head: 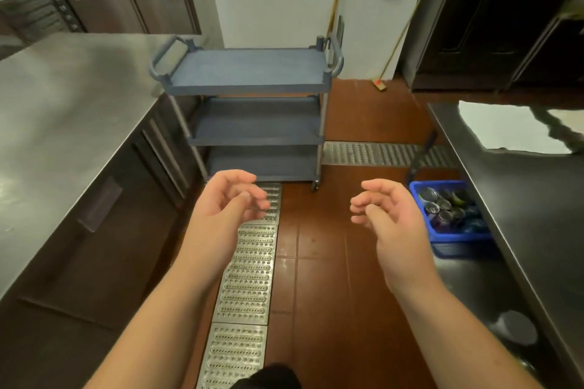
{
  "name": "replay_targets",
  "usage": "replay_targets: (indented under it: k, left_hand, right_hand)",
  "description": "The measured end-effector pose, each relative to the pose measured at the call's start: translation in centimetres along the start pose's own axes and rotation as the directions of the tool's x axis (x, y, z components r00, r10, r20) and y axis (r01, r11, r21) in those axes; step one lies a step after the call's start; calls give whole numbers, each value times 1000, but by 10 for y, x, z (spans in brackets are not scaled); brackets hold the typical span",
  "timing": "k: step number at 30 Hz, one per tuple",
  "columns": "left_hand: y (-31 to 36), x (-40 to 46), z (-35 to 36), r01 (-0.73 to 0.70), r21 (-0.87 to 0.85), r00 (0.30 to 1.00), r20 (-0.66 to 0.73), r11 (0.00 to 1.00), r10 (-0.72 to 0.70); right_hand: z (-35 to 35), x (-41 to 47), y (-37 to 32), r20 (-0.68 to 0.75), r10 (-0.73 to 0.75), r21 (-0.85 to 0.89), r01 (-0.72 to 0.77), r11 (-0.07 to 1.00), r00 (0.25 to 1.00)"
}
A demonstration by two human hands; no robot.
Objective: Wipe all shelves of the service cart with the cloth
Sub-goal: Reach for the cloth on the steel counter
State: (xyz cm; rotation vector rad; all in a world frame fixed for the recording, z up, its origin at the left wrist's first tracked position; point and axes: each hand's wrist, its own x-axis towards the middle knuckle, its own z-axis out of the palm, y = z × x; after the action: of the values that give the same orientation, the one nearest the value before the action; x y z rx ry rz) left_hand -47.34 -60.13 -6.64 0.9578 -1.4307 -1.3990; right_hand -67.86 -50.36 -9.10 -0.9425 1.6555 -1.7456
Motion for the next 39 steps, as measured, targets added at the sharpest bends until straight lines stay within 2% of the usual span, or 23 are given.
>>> replay_targets:
  k: [3, 8, 16, 24, 31, 35, 39]
  left_hand:
    - [-13, 51, 17, 15, -14, 1000, -17, 1000, -15]
    - [-35, 154, 52, 40, 0, 997, 58, 999, -40]
    - [-45, 307, 166, 91, 24, 950, 298, 996, -94]
    - [-78, 390, 339, 141, 62, 844, 514, 988, -153]
    - [-100, 436, 497, 158, 113, 779, 596, 981, -194]
    - [-121, 468, 554, 173, 133, 769, 600, 976, -218]
    - [-143, 500, 591, 259, 162, 752, 585, 952, -304]
  right_hand:
    - [-4, 51, 12, -10, 27, -29, -27, 999, 1000]
    - [-12, 144, 30, -78, 25, -64, -30, 997, 997]
    - [-54, 269, 42, -293, 58, -64, -80, 995, 954]
    - [-173, 346, 74, -506, 154, 6, -175, 985, 849]
    - [-287, 426, 106, -517, 222, 14, -251, 968, 827]
    - [-344, 468, 130, -531, 262, -10, -315, 949, 806]
    - [-382, 509, 154, -581, 315, 51, -353, 934, 751]
